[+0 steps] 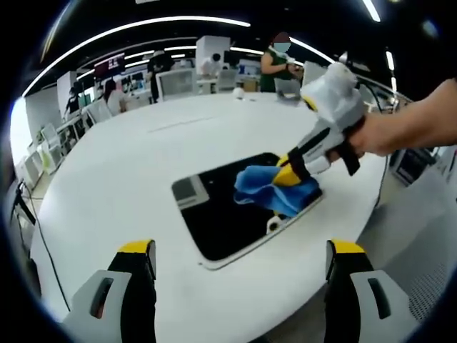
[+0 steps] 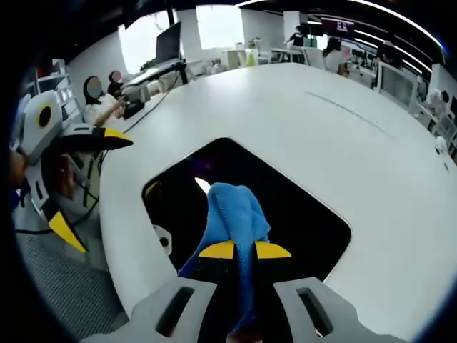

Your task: Wipe the mirror surface with the cleaning cloth until all visible marks leave the cleaned area.

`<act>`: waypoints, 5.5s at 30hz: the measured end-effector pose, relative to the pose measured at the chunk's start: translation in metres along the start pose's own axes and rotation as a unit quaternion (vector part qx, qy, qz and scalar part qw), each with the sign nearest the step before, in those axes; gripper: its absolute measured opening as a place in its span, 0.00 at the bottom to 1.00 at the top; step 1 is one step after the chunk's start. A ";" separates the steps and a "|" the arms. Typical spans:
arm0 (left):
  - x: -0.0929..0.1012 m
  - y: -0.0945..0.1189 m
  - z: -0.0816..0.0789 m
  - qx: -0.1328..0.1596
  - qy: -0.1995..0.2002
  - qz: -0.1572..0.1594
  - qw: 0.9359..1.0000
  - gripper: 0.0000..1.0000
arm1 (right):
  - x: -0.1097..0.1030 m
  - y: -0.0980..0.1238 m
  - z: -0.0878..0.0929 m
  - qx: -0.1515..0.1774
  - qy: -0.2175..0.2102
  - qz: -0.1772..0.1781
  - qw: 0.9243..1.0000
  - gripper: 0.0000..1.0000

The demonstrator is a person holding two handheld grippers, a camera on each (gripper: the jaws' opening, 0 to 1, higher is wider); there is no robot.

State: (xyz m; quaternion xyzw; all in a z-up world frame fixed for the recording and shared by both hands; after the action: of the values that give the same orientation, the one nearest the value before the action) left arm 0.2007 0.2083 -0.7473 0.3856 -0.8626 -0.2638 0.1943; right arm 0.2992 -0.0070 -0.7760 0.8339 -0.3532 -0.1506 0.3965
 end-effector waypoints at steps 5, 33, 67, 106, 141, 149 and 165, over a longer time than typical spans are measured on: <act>-0.001 0.001 0.000 0.002 0.004 -0.003 1.000 1.00 | -0.007 0.004 0.005 0.000 0.001 -0.003 1.000 0.03; 0.000 0.000 0.001 -0.002 -0.002 -0.001 1.000 0.99 | -0.025 0.019 0.023 0.004 -0.005 -0.018 1.000 0.03; -0.001 0.000 0.002 -0.003 0.001 -0.006 1.000 0.99 | -0.032 0.025 0.030 0.007 -0.006 -0.036 0.999 0.03; -0.001 0.000 0.001 -0.003 0.000 -0.006 1.000 0.99 | -0.012 0.034 0.041 0.004 -0.005 -0.047 0.999 0.03; -0.002 0.000 0.002 -0.004 -0.001 -0.009 1.000 0.99 | 0.007 0.044 0.055 0.003 -0.001 -0.060 0.998 0.03; -0.002 0.000 0.001 -0.003 -0.001 -0.009 1.000 0.99 | 0.016 0.043 0.053 -0.002 0.006 -0.054 0.999 0.03; -0.003 0.000 0.001 -0.001 0.000 -0.009 1.000 0.99 | 0.025 0.037 0.046 -0.005 0.028 -0.051 0.998 0.03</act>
State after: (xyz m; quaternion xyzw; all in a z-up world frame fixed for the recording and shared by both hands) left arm 0.2016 0.2108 -0.7482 0.3931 -0.8589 -0.2660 0.1925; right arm 0.2747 -0.0660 -0.7758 0.8529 -0.2980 -0.1494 0.4018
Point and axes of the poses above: the point that each gripper's makers call its tool centre point, and the gripper's own axes: y roughly backward along the fingers, x roughly to its right, z roughly out of its underside, the point moved 10 cm from there along y, roughly backward along the fingers, and after that the axes turned 7 degrees about z, right-handed, at the moved point
